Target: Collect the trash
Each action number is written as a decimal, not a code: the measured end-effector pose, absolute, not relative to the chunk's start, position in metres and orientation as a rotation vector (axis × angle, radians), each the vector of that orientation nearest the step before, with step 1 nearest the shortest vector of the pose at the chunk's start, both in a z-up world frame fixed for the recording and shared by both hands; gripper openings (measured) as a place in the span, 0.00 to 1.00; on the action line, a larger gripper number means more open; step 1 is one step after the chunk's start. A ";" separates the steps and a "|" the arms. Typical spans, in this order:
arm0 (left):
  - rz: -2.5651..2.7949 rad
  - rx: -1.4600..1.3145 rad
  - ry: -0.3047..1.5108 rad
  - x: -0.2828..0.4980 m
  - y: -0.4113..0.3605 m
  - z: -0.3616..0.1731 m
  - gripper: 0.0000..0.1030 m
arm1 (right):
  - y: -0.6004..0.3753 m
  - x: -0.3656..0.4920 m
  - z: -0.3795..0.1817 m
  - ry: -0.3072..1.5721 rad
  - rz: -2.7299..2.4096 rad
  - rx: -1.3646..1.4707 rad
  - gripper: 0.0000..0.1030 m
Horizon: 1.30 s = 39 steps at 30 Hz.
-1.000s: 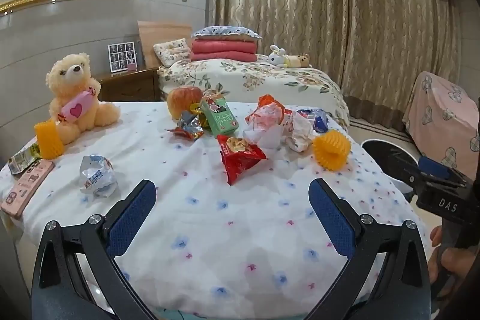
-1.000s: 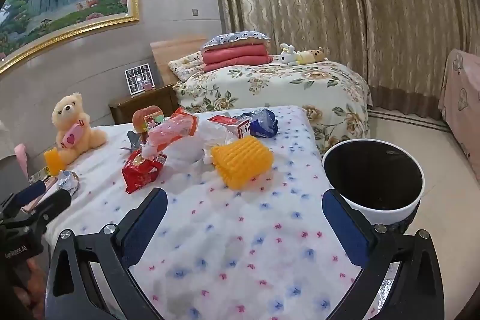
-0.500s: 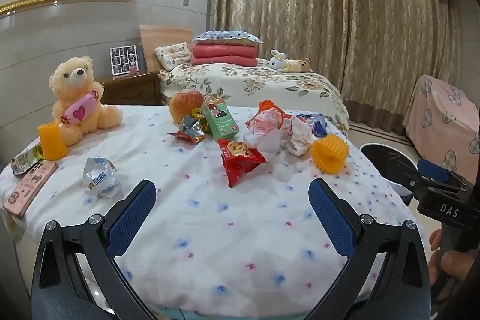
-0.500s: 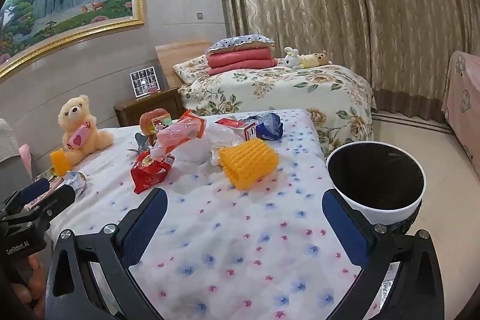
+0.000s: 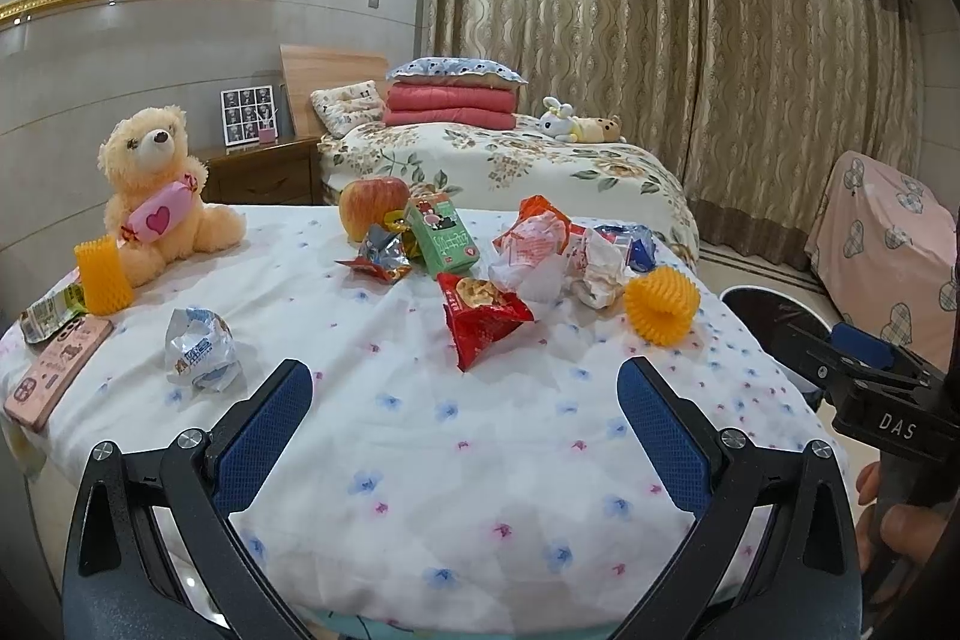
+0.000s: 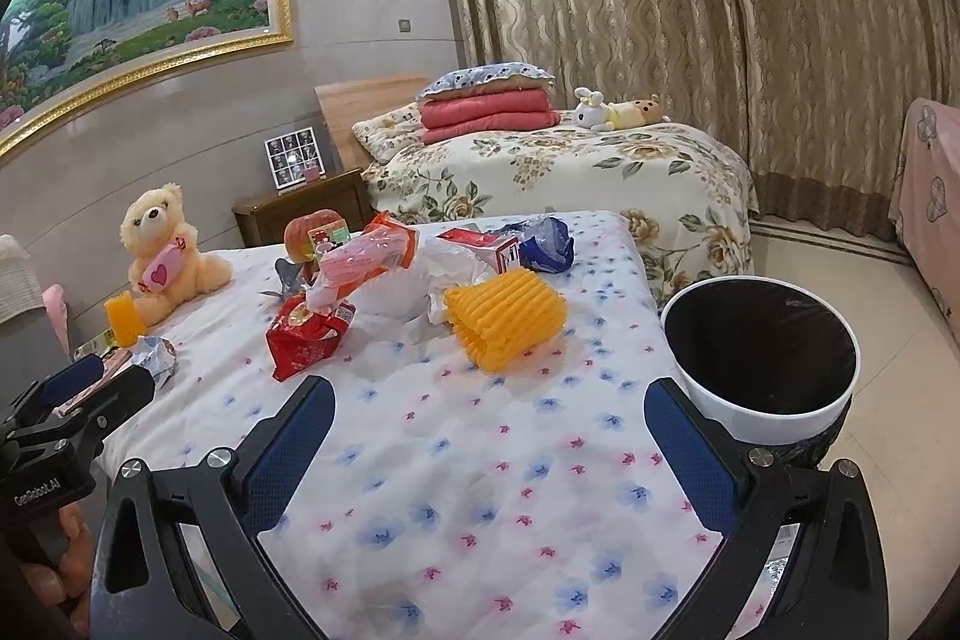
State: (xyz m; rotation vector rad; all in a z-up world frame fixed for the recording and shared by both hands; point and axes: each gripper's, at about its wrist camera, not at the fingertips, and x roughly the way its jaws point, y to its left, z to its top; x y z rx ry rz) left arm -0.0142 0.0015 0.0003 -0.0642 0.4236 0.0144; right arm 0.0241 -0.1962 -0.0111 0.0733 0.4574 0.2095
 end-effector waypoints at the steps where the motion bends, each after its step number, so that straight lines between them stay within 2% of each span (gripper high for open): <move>1: 0.014 -0.064 0.423 -0.014 0.001 0.000 1.00 | -0.196 0.024 -0.012 0.458 0.210 0.073 1.00; 39: 0.011 -0.065 0.432 -0.014 0.002 -0.003 1.00 | -0.193 0.024 -0.014 0.469 0.218 0.079 1.00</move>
